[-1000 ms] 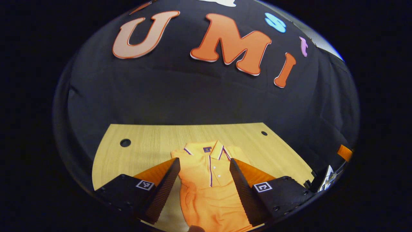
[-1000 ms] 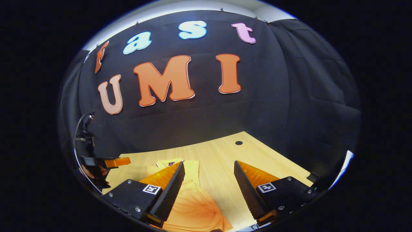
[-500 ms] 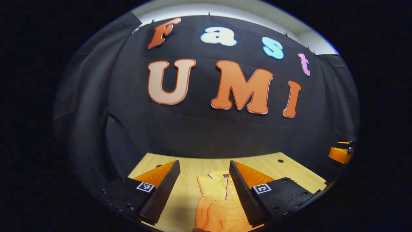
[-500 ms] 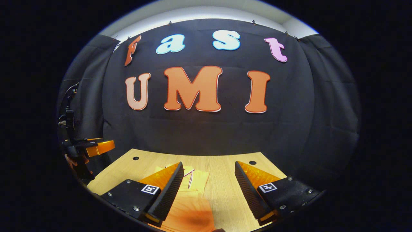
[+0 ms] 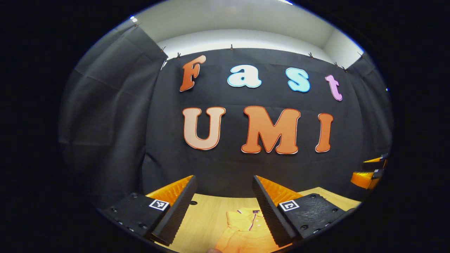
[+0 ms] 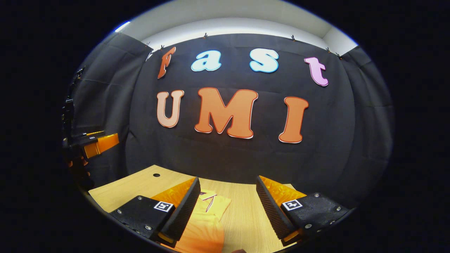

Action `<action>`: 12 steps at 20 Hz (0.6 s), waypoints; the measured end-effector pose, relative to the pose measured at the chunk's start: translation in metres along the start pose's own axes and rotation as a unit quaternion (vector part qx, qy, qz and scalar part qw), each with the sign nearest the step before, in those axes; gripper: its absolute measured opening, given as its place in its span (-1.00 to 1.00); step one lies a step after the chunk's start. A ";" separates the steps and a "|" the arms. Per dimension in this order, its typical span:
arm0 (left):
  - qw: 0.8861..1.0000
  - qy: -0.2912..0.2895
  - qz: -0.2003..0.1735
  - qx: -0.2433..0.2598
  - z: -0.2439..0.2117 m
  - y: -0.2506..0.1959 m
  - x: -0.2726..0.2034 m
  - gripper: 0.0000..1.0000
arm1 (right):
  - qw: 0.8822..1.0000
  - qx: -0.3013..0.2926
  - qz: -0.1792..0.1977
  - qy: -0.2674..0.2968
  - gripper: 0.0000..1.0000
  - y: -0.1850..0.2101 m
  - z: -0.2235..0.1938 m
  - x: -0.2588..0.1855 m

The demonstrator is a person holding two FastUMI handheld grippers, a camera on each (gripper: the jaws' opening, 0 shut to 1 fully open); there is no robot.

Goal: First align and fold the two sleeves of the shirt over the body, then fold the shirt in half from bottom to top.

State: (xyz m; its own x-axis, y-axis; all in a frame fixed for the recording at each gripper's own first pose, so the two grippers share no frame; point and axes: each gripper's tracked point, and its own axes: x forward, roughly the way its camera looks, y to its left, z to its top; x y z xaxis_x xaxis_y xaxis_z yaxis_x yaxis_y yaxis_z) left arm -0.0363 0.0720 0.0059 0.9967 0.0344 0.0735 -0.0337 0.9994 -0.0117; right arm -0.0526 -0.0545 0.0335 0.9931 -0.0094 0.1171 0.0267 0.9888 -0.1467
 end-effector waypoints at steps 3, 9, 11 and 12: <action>0.999 0.036 -0.011 0.032 -0.025 -0.012 -0.021 0.95 | 1.000 0.012 0.020 0.014 0.94 0.006 -0.020 -0.004; 0.986 0.159 -0.020 0.041 -0.103 -0.012 -0.046 0.94 | 0.992 0.022 0.034 0.119 0.94 0.005 -0.104 -0.016; 0.975 0.216 -0.013 0.042 -0.139 -0.004 -0.056 0.94 | 0.986 0.028 0.041 0.160 0.94 0.007 -0.136 -0.020; 0.969 0.244 -0.012 0.035 -0.156 -0.003 -0.063 0.95 | 0.981 0.034 0.046 0.184 0.94 0.011 -0.152 -0.023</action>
State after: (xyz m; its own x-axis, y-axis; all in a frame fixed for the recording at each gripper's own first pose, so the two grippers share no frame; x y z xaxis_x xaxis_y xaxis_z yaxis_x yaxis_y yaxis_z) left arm -0.0879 0.0655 -0.1542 0.9129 0.0192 -0.4077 0.0030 0.9986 0.0537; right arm -0.0574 -0.0655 -0.1196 0.9651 0.0402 -0.2589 -0.0607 0.9956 -0.0718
